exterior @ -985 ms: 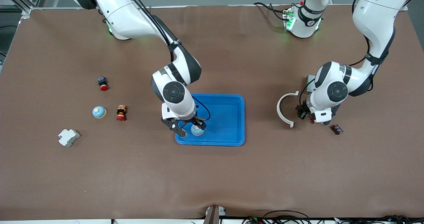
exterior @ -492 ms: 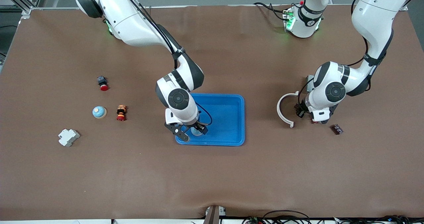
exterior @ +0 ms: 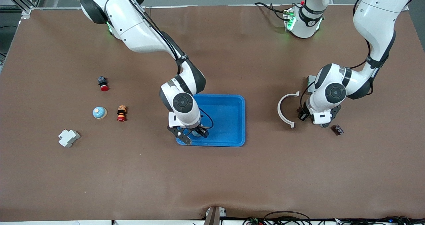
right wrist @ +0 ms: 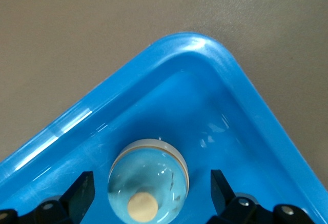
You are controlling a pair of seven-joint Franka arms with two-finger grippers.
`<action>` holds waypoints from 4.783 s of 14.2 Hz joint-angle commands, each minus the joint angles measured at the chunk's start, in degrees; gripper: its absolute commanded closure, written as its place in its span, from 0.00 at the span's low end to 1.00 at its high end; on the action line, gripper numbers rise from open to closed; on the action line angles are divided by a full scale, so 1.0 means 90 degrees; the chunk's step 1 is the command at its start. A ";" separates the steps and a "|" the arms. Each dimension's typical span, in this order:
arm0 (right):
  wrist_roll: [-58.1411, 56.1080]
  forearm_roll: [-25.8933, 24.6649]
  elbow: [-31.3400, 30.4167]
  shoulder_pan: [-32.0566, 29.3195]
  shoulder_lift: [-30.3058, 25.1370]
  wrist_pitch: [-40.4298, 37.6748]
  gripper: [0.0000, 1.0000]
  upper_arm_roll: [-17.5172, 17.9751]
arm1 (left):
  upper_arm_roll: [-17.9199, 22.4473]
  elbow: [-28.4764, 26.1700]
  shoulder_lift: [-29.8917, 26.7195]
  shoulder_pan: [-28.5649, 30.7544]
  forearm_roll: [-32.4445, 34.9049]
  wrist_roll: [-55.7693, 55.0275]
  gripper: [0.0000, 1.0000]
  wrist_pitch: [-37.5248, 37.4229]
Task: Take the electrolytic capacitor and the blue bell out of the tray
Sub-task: 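Place the capacitor near the white arc while the right gripper lifts the bell, then carry the bell toward the first bell while the left gripper withdraws, then lower the bell beside the first bell and open the right gripper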
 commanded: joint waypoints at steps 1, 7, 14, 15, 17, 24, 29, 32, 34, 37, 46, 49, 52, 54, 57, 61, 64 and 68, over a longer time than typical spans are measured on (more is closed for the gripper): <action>0.0193 -0.0110 0.0251 0.0078 0.0158 -0.0041 0.00 -0.0041 | -0.0094 0.0241 -0.0041 0.0073 0.0159 0.0044 0.00 -0.0049; 0.0222 -0.0091 0.0319 0.0088 0.0119 -0.0118 0.79 -0.0032 | -0.0347 0.0913 -0.0403 0.0092 0.0090 0.0044 0.00 -0.0673; -0.0040 -0.0012 0.1030 -0.0106 -0.0242 -0.1903 1.00 0.0046 | -0.0622 0.2524 -0.0277 -0.0015 0.0071 0.0737 0.00 -0.1573; -0.0331 -0.0003 0.1080 -0.0214 -0.0320 -0.2090 1.00 0.0056 | -0.0622 0.2730 -0.0150 -0.0015 0.0071 0.0863 0.00 -0.1583; -0.0917 0.0055 0.1081 -0.0506 -0.0457 -0.2247 1.00 0.0066 | -0.0622 0.3033 -0.0042 -0.0006 0.0080 0.1320 0.00 -0.1622; -0.4743 0.0378 0.0876 -0.2341 -0.1287 -0.3185 1.00 0.0066 | -0.0622 0.4215 -0.0109 0.0053 0.0042 0.3321 0.00 -0.2587; -0.6767 0.0368 0.0437 -0.3387 -0.1444 -0.3068 1.00 0.0037 | -0.0592 0.4617 -0.0352 0.0199 -0.0359 0.4780 0.00 -0.3848; -0.7433 0.0368 -0.0050 -0.3710 -0.1541 -0.2689 1.00 0.0037 | -0.0612 0.4519 -0.0861 0.0307 -0.0408 0.5355 0.00 -0.4499; -0.7638 0.0339 -0.0742 -0.3750 -0.1843 -0.2133 1.00 0.0027 | -0.0621 0.4519 -0.1085 0.0346 -0.0417 0.5813 0.00 -0.4640; -0.8292 0.0320 -0.1262 -0.4032 -0.1951 -0.1624 1.00 0.0027 | -0.0631 0.4519 -0.1340 0.0521 -0.0700 0.6099 0.00 -0.4766; -0.9231 0.0310 -0.3018 -0.4472 -0.2293 0.0221 1.00 0.0017 | 0.1951 0.3398 -0.3047 -0.1299 -0.2350 0.7837 0.00 -0.5216; -0.9542 0.0310 -0.3361 -0.4647 -0.2274 0.0739 1.00 0.0027 | 0.2210 0.2928 -0.3487 -0.1597 -0.2400 0.7837 0.00 -0.5216; -0.9670 0.0310 -0.3635 -0.4726 -0.2235 0.1217 1.00 0.0027 | 0.2201 0.2742 -0.3752 -0.1597 -0.2400 0.7740 0.00 -0.5284; -0.9670 0.0310 -0.3791 -0.4736 -0.2225 0.1540 1.00 0.0027 | 0.2201 0.2800 -0.3752 -0.1597 -0.2400 0.7759 0.00 -0.5323; -0.9700 0.0310 -0.3812 -0.4785 -0.2215 0.1610 1.00 0.0017 | 0.2152 0.2790 -0.3791 -0.1607 -0.2400 0.7759 0.00 -0.5333; -0.9856 0.0310 -0.3812 -0.4863 -0.2166 0.1756 1.00 0.0027 | 0.2132 0.2800 -0.3791 -0.1607 -0.2390 0.7730 0.00 -0.5480; -0.9856 0.0320 -0.3821 -0.4873 -0.2157 0.1795 1.00 0.0027 | 0.2055 0.2800 -0.3821 -0.1588 -0.2400 0.7700 0.00 -0.5626; -0.9856 0.0368 -0.3948 -0.4863 -0.2108 0.2029 1.00 0.0037 | 0.2045 0.2800 -0.3830 -0.1607 -0.2390 0.7671 0.00 -0.5626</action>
